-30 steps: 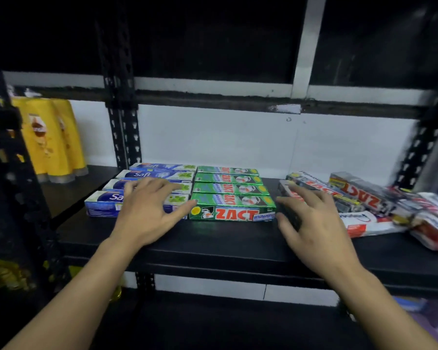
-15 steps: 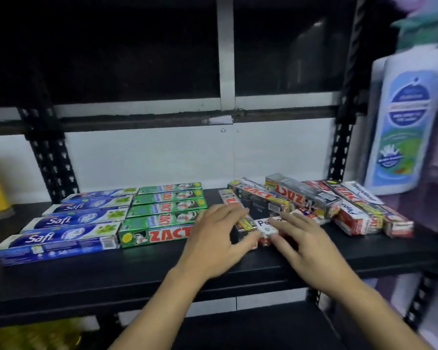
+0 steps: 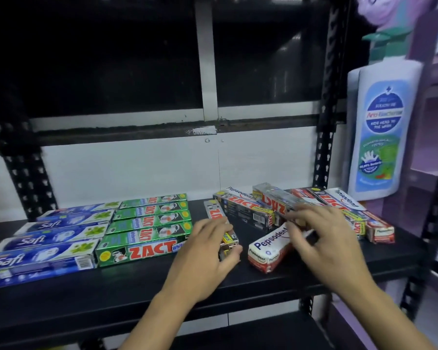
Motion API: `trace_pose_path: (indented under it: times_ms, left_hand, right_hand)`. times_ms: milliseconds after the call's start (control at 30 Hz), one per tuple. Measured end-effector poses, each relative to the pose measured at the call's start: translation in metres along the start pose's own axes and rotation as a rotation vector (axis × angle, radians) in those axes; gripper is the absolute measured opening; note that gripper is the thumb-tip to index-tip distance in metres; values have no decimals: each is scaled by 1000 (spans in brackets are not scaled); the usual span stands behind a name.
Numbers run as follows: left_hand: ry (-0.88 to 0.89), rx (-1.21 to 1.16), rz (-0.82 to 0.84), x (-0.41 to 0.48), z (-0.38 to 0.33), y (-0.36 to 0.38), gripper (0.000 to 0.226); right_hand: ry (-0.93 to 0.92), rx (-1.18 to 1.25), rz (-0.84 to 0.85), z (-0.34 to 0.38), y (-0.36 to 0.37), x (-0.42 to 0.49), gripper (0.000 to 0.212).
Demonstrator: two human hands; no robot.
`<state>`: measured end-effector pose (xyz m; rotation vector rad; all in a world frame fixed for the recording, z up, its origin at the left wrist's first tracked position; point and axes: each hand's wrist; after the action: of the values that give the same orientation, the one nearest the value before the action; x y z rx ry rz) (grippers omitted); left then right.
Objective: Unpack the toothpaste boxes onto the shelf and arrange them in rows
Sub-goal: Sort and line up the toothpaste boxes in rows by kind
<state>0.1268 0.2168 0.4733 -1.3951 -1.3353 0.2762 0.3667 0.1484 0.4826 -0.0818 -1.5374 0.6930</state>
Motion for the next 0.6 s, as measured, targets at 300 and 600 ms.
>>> trace_pose_path:
  times_ms: [300, 600]
  left_hand:
    - [-9, -11, 61, 1, -2, -1, 52]
    - [-44, -40, 37, 8, -11, 9, 54]
  right_hand:
    - [295, -209, 429, -35, -2, 21, 60]
    - [266, -128, 155, -41, -18, 20, 47]
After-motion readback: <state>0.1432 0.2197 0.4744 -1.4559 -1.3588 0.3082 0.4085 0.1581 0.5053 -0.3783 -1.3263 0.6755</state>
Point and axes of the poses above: each hand's wrist, its own x-axis towards the middle knuckle, its own y-axis out of the palm, z = x × y, and after that the axes turned 14 degrees about -y, right-handed
